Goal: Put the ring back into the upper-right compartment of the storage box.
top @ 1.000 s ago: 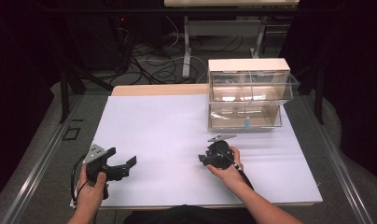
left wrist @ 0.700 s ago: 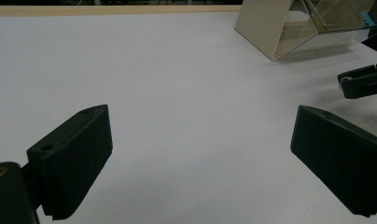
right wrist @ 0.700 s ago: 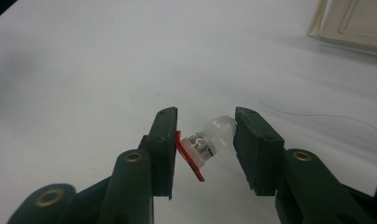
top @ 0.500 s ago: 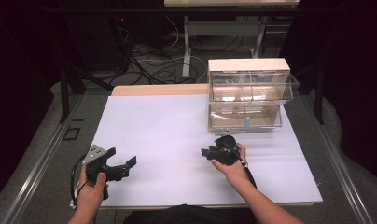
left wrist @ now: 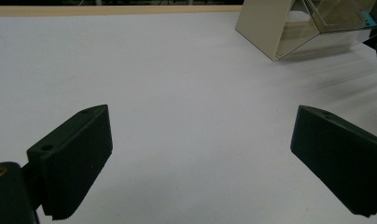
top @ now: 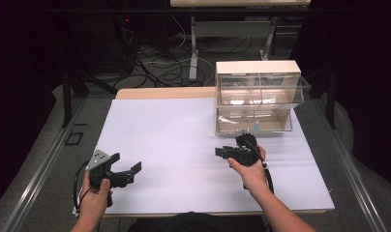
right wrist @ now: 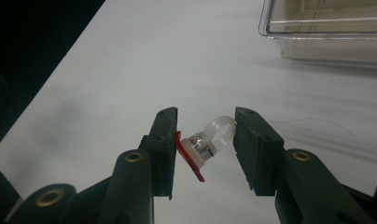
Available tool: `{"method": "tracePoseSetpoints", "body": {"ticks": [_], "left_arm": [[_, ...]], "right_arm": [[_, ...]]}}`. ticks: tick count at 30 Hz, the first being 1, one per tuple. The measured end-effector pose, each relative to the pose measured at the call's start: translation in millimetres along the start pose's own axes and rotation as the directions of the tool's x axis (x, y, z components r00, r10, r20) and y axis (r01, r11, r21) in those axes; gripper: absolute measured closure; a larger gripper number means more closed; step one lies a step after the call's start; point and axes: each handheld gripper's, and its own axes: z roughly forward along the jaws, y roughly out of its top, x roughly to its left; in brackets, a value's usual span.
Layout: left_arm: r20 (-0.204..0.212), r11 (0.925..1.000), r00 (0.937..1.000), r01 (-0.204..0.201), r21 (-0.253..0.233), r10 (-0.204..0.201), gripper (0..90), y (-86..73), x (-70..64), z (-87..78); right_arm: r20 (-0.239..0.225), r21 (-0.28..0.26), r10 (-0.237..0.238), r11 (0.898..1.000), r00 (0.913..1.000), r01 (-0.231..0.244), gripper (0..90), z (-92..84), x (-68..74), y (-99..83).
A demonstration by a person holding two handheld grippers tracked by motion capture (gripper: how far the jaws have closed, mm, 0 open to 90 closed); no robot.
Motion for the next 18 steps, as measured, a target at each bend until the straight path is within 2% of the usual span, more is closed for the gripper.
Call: {"method": "tracePoseSetpoints", "body": {"ticks": [2,3,5,6,8,10,12,14,17,18], "left_arm": [[-0.002,1.0,1.0,0.001,-0.003,-0.001,5.9,-0.1,-0.3,0.0],[-0.002,1.0,1.0,0.001,0.0,-0.001,5.9,-0.1,-0.3,-0.2],[-0.004,1.0,1.0,0.0,-0.002,0.0,5.9,-0.2,-0.5,-0.1],[-0.004,1.0,1.0,0.0,-0.001,0.0,5.9,-0.1,-0.4,-0.3],[-0.004,1.0,1.0,0.0,0.0,0.0,5.9,-0.1,-0.4,-0.4],[-0.004,1.0,1.0,-0.001,0.0,0.001,5.9,-0.2,-0.6,-0.4],[-0.003,1.0,1.0,0.0,0.001,0.0,5.9,-0.4,-0.9,-0.1],[0.0,1.0,1.0,0.003,0.003,-0.003,5.9,-0.6,-1.7,0.2],[0.001,1.0,1.0,0.0,0.006,0.0,5.9,-0.6,-2.9,0.8],[0.002,1.0,1.0,0.0,0.006,0.0,5.9,-0.6,-3.0,1.0]], "right_arm": [[-0.008,-0.001,0.011,1.0,0.9999,-0.011,60.0,-4.5,-0.9,1.6],[-0.014,-0.003,0.035,0.999,0.9993,-0.035,60.0,-8.7,-0.2,3.7],[-0.019,-0.003,0.048,0.999,0.9987,-0.048,60.0,-10.5,-0.2,4.6],[-0.027,-0.006,0.072,0.997,0.9971,-0.072,60.1,-14.4,0.4,6.4],[-0.031,-0.006,0.073,0.997,0.9969,-0.073,60.0,-16.3,-0.5,7.0],[-0.036,-0.012,0.111,0.994,0.9932,-0.111,60.1,-20.7,-1.3,8.8],[-0.035,-0.018,0.117,0.993,0.9925,-0.117,60.1,-21.7,-2.9,9.7],[-0.042,-0.024,0.151,0.988,0.9876,-0.152,60.2,-23.5,-6.9,11.8],[-0.054,-0.019,0.163,0.986,0.9852,-0.164,60.2,-24.9,-8.7,12.6],[-0.045,-0.024,0.166,0.986,0.9851,-0.167,60.2,-26.0,-8.9,12.8]]}}
